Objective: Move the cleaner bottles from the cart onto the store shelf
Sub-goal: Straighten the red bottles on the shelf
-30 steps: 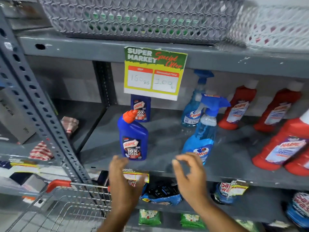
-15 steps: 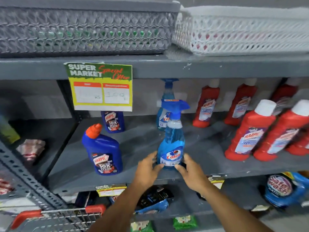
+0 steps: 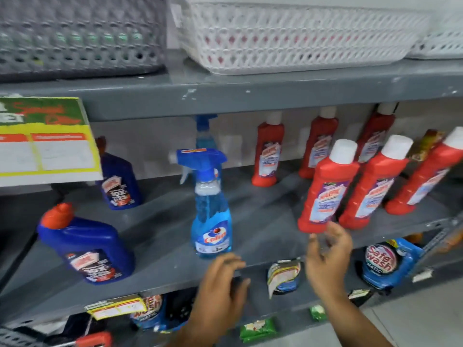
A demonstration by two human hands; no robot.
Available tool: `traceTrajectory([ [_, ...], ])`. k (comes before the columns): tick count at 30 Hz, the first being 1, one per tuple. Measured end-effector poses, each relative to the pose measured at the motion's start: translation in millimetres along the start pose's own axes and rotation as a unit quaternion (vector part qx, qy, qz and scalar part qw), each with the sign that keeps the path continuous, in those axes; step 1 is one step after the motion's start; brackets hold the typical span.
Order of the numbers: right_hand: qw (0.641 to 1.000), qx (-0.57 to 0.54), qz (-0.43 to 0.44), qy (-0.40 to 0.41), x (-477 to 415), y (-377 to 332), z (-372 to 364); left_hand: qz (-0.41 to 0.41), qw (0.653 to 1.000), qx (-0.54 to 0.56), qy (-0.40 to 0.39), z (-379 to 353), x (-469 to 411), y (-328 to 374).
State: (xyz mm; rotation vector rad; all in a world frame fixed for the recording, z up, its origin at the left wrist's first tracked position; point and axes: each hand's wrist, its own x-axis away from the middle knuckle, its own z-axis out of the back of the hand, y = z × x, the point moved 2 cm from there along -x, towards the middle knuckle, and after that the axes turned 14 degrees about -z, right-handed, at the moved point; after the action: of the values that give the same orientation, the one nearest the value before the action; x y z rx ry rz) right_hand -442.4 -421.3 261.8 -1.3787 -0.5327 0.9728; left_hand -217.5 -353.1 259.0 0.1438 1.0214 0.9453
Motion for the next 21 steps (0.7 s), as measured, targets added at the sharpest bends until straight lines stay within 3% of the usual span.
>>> traceTrajectory([
  [2, 0.996, 0.056, -0.035, -0.055, -44, 22, 23, 0.020, 0.994, 0.077, -0.078, -45, -31, 17],
  [5, 0.967, 0.166, -0.012, -0.192, -87, 42, 27, 0.104, 0.980, 0.142, -0.093, -111, -92, 18],
  [7, 0.954, 0.153, -0.007, -0.257, -93, 48, 21, 0.137, 0.969, 0.181, -0.096, -139, -119, 13],
  [15, 0.940, 0.121, 0.033, -0.319, -87, 49, 3, 0.191, 0.975, 0.113, -0.013, -135, -107, 5],
  [21, 0.930, 0.131, 0.041, -0.340, -77, 48, -7, 0.204, 0.972, 0.114, -0.017, -119, -103, 4],
])
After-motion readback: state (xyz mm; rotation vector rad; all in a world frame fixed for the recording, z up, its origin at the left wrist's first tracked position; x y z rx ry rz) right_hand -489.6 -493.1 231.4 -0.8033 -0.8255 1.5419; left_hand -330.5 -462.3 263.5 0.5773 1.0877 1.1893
